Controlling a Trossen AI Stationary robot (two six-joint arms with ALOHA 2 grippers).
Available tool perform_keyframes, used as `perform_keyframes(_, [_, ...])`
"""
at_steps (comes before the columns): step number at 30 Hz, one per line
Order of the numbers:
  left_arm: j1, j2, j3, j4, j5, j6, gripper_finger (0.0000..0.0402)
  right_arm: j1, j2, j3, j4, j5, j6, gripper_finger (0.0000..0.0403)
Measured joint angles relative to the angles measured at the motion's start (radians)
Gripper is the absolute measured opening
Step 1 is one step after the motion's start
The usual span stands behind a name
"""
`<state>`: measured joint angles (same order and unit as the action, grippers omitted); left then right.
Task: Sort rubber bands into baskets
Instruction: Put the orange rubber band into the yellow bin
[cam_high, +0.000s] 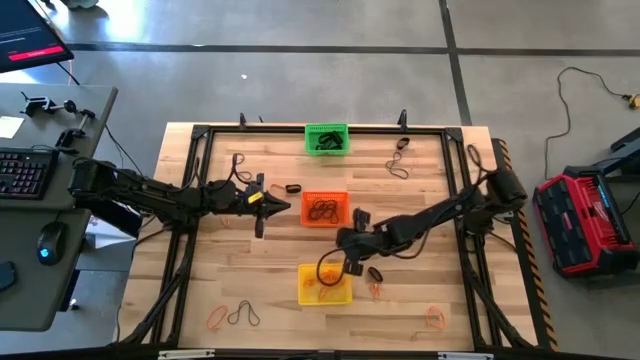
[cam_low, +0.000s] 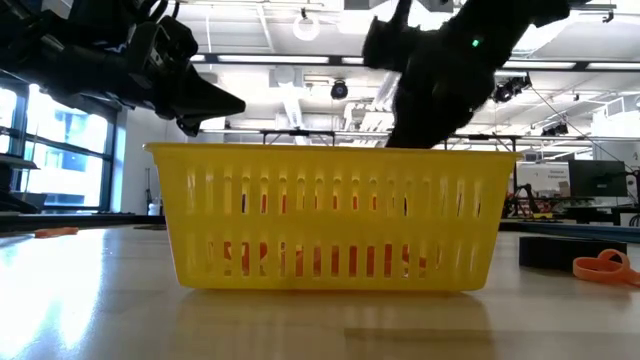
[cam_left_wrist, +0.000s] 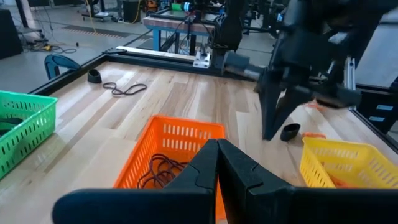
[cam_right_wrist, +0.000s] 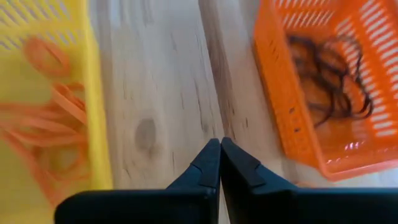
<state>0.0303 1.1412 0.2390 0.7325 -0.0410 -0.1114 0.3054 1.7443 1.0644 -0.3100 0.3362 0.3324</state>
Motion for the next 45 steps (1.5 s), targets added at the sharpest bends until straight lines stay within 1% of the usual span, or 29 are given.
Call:
perform_keyframes(3, [0.000,0.000,0.000,0.002,0.000,0.020,0.0000,-0.003,-0.073,-0.082,0.114,0.001,-0.027,0.0000])
perform_keyframes(8, [0.002,0.000,0.000,0.009,0.000,0.043,0.0000,-0.027,-0.193,-0.248,0.297,-0.005,-0.018,0.0000])
perform_keyframes(10, [0.002,0.000,0.000,0.008,0.007,0.043,0.0000,-0.034,-0.221,-0.316,0.371,-0.004,-0.012,0.0000])
perform_keyframes(12, [0.002,0.000,0.000,-0.001,0.037,0.025,0.0000,-0.038,-0.238,-0.372,0.447,-0.005,0.011,0.0000])
perform_keyframes(15, [0.002,0.000,0.024,-0.056,0.079,-0.012,0.0000,-0.039,-0.248,-0.430,0.507,-0.003,0.048,0.0000])
perform_keyframes(18, [0.002,-0.001,0.077,-0.192,0.082,0.008,0.0000,-0.039,-0.246,-0.459,0.509,0.031,0.087,0.0000])
perform_keyframes(21, [0.002,-0.001,0.156,-0.400,0.082,0.038,0.0000,-0.037,-0.246,-0.471,0.508,0.050,0.115,0.0000])
perform_keyframes(25, [-0.002,-0.001,0.282,-0.703,0.082,0.077,0.0000,-0.018,-0.250,-0.472,0.511,0.063,0.110,0.0000])
perform_keyframes(32, [-0.006,-0.001,0.488,-1.164,0.111,0.071,0.0000,0.019,-0.262,-0.471,0.513,0.151,0.086,0.0000])
perform_keyframes(35, [-0.006,-0.001,0.547,-1.272,0.110,0.078,0.0000,0.023,-0.262,-0.471,0.514,0.172,0.094,0.0000])
perform_keyframes(37, [-0.003,-0.001,0.569,-1.311,0.110,0.098,0.0000,0.023,-0.262,-0.471,0.518,0.181,0.095,0.0000])
perform_keyframes(40, [-0.004,-0.001,0.572,-1.331,0.131,0.131,0.0000,0.023,-0.262,-0.471,0.521,0.183,0.107,0.0000])
perform_keyframes(43, [-0.025,-0.001,0.572,-1.394,0.175,0.158,0.0002,0.025,-0.262,-0.471,0.525,0.183,0.125,0.0000])
perform_keyframes(45, [-0.048,-0.001,0.572,-1.432,0.170,0.148,0.0009,0.030,-0.262,-0.471,0.525,0.182,0.139,0.0000])
